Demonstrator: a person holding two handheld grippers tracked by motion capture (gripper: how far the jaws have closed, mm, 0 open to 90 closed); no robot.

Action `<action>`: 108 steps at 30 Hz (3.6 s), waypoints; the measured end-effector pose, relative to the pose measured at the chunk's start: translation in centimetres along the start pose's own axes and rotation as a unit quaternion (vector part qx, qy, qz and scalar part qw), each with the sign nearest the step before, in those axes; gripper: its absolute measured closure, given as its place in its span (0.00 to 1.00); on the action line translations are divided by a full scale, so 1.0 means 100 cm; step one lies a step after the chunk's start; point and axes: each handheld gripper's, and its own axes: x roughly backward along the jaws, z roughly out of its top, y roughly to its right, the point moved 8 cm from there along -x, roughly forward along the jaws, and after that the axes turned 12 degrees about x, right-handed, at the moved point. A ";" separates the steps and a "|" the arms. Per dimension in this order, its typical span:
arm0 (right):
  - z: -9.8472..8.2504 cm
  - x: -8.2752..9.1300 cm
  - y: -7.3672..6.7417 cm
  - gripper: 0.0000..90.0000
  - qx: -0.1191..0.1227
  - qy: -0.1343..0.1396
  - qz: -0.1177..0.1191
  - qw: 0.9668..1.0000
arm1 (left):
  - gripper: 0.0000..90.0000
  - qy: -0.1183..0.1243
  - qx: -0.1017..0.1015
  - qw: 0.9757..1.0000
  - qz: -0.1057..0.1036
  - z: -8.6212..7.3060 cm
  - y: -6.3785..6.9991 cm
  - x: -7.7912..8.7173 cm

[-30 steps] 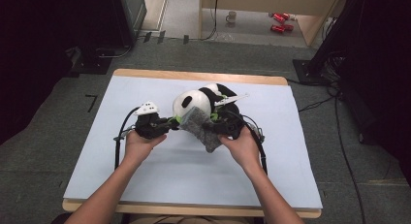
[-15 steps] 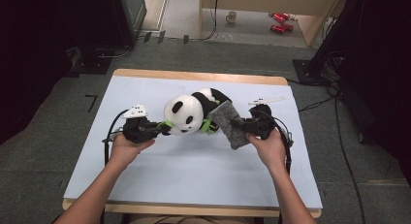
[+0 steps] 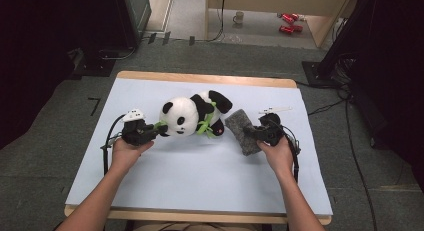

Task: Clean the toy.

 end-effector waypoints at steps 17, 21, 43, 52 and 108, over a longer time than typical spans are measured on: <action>-0.020 -0.026 0.008 0.67 0.035 -0.052 -0.023 0.998 | 0.90 -0.021 -0.008 0.999 0.031 -0.011 -0.031 -0.015; -0.019 -0.026 0.008 0.52 0.011 -0.056 -0.004 0.998 | 0.90 -0.020 -0.008 0.999 0.031 -0.011 -0.031 -0.015; 0.030 -0.032 -0.031 0.55 0.049 0.074 0.033 0.996 | 0.89 -0.017 -0.008 0.999 0.031 -0.011 -0.031 -0.014; 0.025 -0.072 -0.051 0.51 0.066 0.041 0.050 0.996 | 0.89 -0.013 -0.001 0.999 0.029 -0.012 -0.031 -0.014; 0.003 0.011 0.023 0.47 0.031 0.099 0.017 0.994 | 0.44 -0.032 0.010 0.999 0.013 -0.009 -0.038 -0.001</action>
